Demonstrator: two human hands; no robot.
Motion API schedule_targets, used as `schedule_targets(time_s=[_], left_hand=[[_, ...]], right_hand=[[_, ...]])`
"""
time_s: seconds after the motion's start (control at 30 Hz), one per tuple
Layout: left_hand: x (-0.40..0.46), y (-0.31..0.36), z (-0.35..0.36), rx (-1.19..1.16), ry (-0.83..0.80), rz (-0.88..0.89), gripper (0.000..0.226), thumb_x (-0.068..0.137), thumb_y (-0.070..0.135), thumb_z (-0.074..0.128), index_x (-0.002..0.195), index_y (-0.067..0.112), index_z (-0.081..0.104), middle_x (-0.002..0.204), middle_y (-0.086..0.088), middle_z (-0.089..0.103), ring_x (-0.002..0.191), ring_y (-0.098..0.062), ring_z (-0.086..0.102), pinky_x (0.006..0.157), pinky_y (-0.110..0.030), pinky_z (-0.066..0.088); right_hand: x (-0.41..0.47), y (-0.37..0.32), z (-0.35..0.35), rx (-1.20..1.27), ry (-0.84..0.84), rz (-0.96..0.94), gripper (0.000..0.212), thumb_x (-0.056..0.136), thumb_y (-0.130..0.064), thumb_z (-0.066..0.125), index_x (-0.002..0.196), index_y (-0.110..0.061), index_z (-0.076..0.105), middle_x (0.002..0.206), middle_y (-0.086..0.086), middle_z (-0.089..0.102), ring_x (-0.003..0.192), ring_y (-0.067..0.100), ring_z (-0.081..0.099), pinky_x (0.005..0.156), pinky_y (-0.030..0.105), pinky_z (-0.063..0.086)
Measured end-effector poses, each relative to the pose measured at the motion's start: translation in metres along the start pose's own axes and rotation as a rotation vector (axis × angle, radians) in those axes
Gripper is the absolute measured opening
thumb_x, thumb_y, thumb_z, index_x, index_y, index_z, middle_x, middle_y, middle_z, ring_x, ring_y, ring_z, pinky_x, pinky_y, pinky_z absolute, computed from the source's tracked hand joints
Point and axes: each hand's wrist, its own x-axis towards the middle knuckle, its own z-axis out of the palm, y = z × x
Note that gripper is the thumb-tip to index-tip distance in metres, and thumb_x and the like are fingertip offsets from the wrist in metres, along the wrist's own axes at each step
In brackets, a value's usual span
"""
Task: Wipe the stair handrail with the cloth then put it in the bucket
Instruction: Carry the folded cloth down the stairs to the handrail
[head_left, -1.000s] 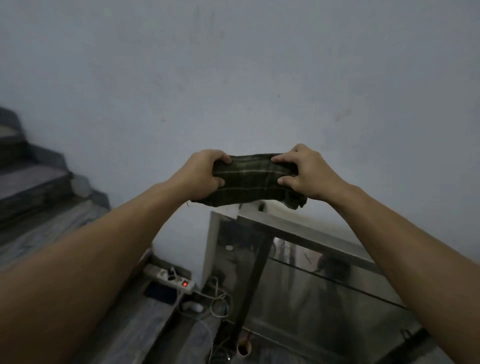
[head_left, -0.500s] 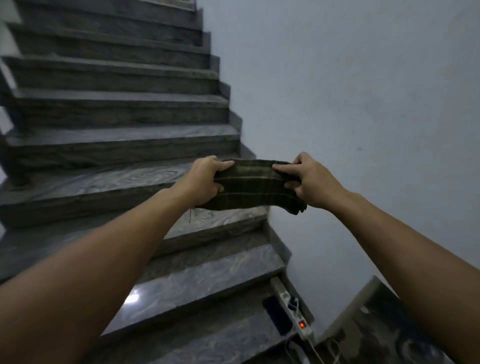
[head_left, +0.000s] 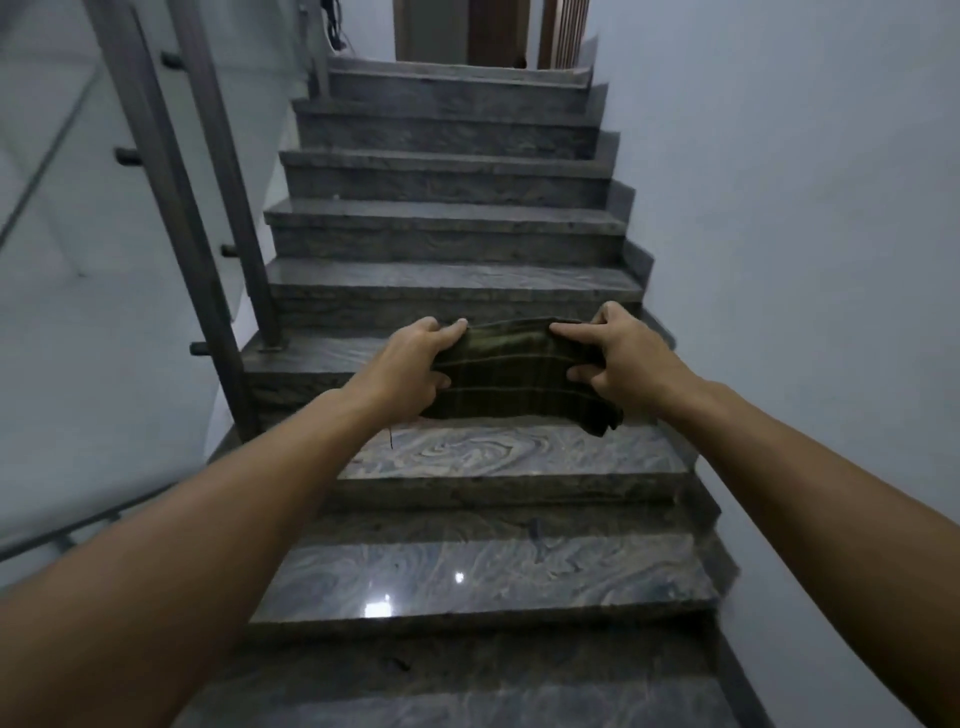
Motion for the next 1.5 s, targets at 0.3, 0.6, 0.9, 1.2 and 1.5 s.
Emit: schedule_targets(time_s=[0.3, 0.6, 0.9, 1.2, 1.5], left_hand=[[0.139, -0.046, -0.070, 0.035, 0.057, 0.062, 0.056, 0.088, 0.001, 0.060, 0.140, 0.013, 0.044, 0.111, -0.009, 0.050, 0.101, -0.022, 0.051, 0.093, -0.036, 0.047], [0.264, -0.106, -0.174, 0.141, 0.144, -0.154, 0.077, 0.080, 0.015, 0.073, 0.145, 0.016, 0.034, 0.117, -0.005, 0.047, 0.107, -0.022, 0.047, 0.101, -0.043, 0.045], [0.405, -0.172, -0.286, 0.275, 0.210, -0.140, 0.078, 0.075, 0.023, 0.078, 0.143, 0.019, 0.039, 0.113, -0.008, 0.052, 0.102, -0.023, 0.049, 0.093, -0.038, 0.047], [0.558, -0.202, -0.381, 0.313, 0.268, -0.168, 0.074, 0.075, 0.021, 0.078, 0.140, 0.019, 0.044, 0.101, 0.002, 0.045, 0.096, -0.017, 0.045, 0.089, -0.035, 0.044], [0.686, -0.224, -0.478, 0.403, 0.296, -0.240, 0.080, 0.071, 0.034, 0.080, 0.140, 0.018, 0.044, 0.097, 0.000, 0.046, 0.098, -0.024, 0.051, 0.089, -0.039, 0.047]], right_hand=[[0.199, 0.025, -0.049, 0.063, -0.065, -0.131, 0.057, 0.083, -0.023, 0.070, 0.136, -0.031, 0.049, 0.101, 0.000, 0.040, 0.091, 0.019, 0.046, 0.090, 0.041, 0.046], [0.386, -0.003, -0.090, 0.065, -0.059, -0.269, 0.066, 0.077, -0.031, 0.077, 0.136, -0.033, 0.048, 0.103, 0.000, 0.039, 0.092, 0.020, 0.046, 0.089, 0.040, 0.046], [0.571, -0.026, -0.139, 0.097, -0.007, -0.306, 0.068, 0.070, -0.025, 0.083, 0.131, -0.034, 0.054, 0.099, 0.000, 0.040, 0.089, 0.019, 0.046, 0.088, 0.039, 0.047], [0.740, -0.023, -0.208, 0.139, 0.021, -0.350, 0.067, 0.070, -0.019, 0.082, 0.130, -0.033, 0.055, 0.099, 0.001, 0.042, 0.092, 0.022, 0.047, 0.093, 0.044, 0.047], [0.903, -0.035, -0.275, 0.149, 0.046, -0.414, 0.065, 0.071, -0.020, 0.082, 0.130, -0.032, 0.055, 0.098, 0.001, 0.043, 0.090, 0.021, 0.047, 0.090, 0.043, 0.047]])
